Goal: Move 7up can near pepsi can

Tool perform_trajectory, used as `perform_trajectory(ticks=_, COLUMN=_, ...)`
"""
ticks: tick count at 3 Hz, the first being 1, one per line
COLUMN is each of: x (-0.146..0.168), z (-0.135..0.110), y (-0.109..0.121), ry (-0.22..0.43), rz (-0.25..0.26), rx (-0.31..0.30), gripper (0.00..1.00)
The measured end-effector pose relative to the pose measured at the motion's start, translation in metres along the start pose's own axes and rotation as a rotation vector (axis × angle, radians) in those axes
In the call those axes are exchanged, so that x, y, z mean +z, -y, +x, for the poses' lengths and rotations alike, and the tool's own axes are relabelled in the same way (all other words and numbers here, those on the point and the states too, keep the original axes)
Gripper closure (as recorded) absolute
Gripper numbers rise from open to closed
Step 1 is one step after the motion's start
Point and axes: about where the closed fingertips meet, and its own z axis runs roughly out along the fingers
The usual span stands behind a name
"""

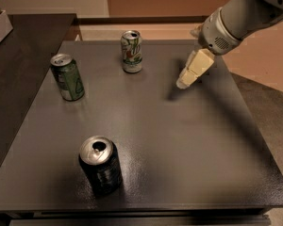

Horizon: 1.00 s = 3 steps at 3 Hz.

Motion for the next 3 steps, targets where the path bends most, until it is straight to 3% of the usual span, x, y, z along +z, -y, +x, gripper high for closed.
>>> perform_trajectory(ticks=2, x=0.047, z=-0.042, y=0.029, ry=0.146, rz=0.058, rx=0.069, gripper=0.0)
perform_trajectory(ticks=3, x=0.058, z=-0.062, y=0.04, ry=0.203, rz=0.057, rx=0.119, gripper=0.0)
